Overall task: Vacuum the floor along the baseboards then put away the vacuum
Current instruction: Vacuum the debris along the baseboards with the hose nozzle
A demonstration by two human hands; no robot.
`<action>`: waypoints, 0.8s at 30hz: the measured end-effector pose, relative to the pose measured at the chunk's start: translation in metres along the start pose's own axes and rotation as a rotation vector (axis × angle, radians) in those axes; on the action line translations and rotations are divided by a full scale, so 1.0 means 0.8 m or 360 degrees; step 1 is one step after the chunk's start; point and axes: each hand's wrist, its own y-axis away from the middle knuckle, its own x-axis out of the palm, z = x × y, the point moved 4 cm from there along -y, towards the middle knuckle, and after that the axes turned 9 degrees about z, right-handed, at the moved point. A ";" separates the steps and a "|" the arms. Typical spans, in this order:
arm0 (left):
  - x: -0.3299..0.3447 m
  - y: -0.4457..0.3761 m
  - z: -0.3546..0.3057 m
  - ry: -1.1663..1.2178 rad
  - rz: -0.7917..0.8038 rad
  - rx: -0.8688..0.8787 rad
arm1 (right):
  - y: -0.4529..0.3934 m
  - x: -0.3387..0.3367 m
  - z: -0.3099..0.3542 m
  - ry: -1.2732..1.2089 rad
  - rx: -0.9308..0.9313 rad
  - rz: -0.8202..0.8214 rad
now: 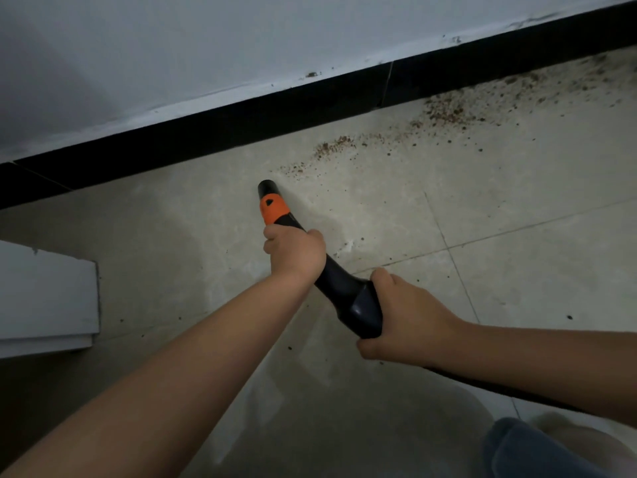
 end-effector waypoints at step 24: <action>0.003 0.001 0.003 -0.0273 -0.0112 0.0168 | -0.033 0.037 -0.014 -0.0272 -0.0107 -0.0053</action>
